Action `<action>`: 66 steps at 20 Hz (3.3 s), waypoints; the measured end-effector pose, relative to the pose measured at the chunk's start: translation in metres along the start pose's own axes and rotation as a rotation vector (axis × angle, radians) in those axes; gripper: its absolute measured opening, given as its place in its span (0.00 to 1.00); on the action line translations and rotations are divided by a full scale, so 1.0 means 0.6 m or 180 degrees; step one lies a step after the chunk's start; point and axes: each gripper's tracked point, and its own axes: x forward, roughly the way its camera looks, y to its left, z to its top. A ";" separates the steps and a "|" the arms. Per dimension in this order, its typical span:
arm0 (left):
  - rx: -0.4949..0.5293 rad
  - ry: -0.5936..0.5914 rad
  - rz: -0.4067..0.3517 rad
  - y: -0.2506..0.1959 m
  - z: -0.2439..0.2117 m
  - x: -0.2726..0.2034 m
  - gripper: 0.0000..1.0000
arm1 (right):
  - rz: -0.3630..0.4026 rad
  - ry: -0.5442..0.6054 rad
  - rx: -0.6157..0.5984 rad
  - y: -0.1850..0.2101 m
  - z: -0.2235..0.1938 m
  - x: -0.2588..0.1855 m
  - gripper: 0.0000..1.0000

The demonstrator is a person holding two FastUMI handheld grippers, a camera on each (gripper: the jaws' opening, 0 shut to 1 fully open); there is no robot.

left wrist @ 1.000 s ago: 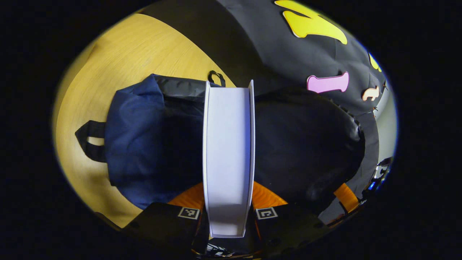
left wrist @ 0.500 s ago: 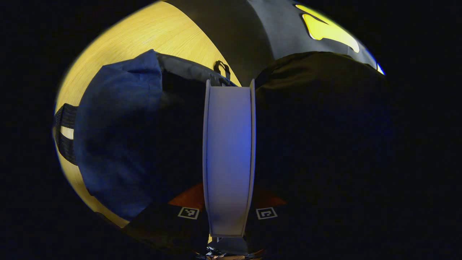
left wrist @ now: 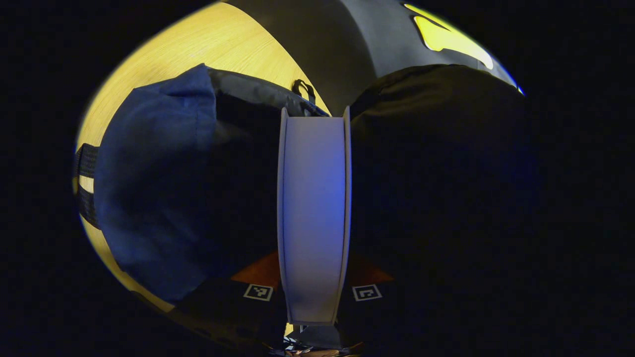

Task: Open the schoolbag, grab two books from the bookshelf and put them into the schoolbag.

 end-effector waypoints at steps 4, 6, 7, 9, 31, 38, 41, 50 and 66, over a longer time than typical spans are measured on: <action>0.0091 0.0008 0.0009 -0.003 0.000 0.001 0.44 | -0.0156 0.0203 0.0001 0.002 -0.033 0.022 0.96; 0.0102 0.0006 0.0009 -0.002 0.000 0.001 0.44 | -0.0303 0.0248 0.0008 -0.013 -0.038 0.035 0.96; 0.0096 0.0000 0.0009 -0.005 -0.001 0.001 0.44 | -0.0357 0.0262 0.0033 -0.019 -0.039 0.041 0.96; 0.0103 -0.0004 0.0012 -0.006 -0.001 0.001 0.43 | -0.0421 0.0322 0.0091 -0.023 -0.044 0.057 0.99; 0.0664 0.0056 0.1690 0.099 0.025 -0.061 0.95 | -0.0447 0.0270 0.0278 -0.075 -0.033 0.071 0.02; 0.1288 -0.0436 0.2021 0.051 0.077 -0.157 0.97 | -0.0451 0.0151 0.0413 -0.095 -0.030 0.051 0.00; 0.2028 -0.0950 0.1976 -0.031 0.114 -0.221 0.97 | -0.0482 0.0110 0.0479 -0.107 -0.033 0.042 0.00; 0.3576 -0.2904 0.2351 -0.285 0.217 -0.529 0.96 | -0.0442 0.0055 0.0595 -0.093 -0.033 0.038 0.00; 0.2045 -0.1982 0.3153 -0.076 0.253 -0.904 0.97 | -0.0477 0.0089 0.0676 -0.127 -0.038 0.017 0.00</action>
